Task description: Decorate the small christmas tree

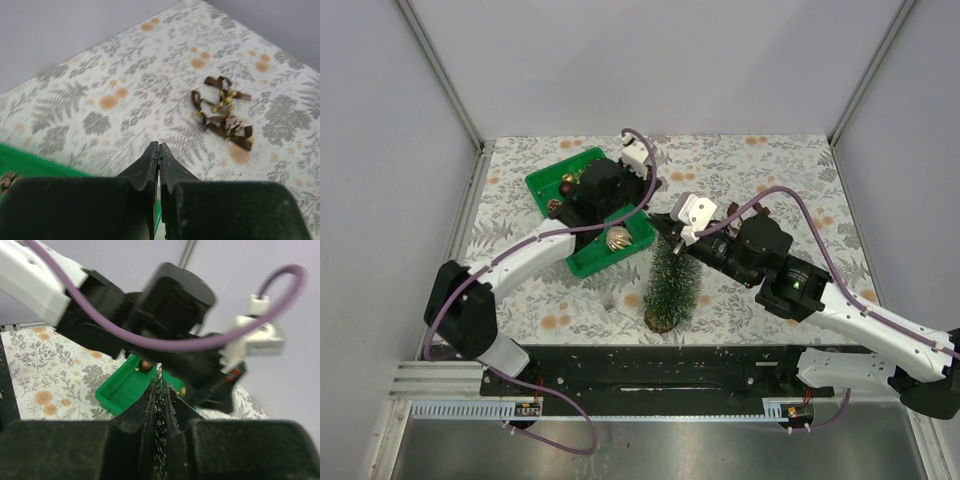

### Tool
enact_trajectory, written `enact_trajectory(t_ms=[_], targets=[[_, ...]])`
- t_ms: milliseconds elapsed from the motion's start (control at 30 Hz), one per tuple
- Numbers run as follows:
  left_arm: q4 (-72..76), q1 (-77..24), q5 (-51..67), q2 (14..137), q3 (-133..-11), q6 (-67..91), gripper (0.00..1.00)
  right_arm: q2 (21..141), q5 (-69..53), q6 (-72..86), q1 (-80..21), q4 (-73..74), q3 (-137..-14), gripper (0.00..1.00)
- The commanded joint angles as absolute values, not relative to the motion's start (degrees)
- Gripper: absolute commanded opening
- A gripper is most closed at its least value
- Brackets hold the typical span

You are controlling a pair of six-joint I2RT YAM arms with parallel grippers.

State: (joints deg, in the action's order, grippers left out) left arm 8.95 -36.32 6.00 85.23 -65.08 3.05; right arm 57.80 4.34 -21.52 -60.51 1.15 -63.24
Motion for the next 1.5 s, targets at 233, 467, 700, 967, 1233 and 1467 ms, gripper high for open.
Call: enact_trajectory(t_ms=[233,467,700,967,1233,1467], targets=[[8.09,-41.13,20.73,104.22,-92.79,6.41,0.01,63.1,0.18,-24.26,-65.12,2.28,-68.91,0.0],[3.08,-41.13,32.85,111.96,-108.17,12.38,0.0,65.04,-1.22,-25.84,-66.01,4.74,-70.66,0.0],[1.93,-42.28,38.58,110.14,-106.72,13.71,0.0,66.8,-0.27,-24.79,-66.01,8.0,-71.98,0.35],[0.97,-42.98,39.9,106.44,-100.72,12.13,0.0,62.59,3.07,-18.73,-66.01,8.17,-70.66,0.89],[0.09,-43.51,40.34,105.29,-100.63,11.08,0.0,52.92,6.67,-13.19,-66.01,11.95,-71.37,0.99],[-1.4,-43.77,40.43,104.07,-99.85,9.76,0.0,42.73,27.03,-6.16,-66.01,14.15,-67.07,1.0]])
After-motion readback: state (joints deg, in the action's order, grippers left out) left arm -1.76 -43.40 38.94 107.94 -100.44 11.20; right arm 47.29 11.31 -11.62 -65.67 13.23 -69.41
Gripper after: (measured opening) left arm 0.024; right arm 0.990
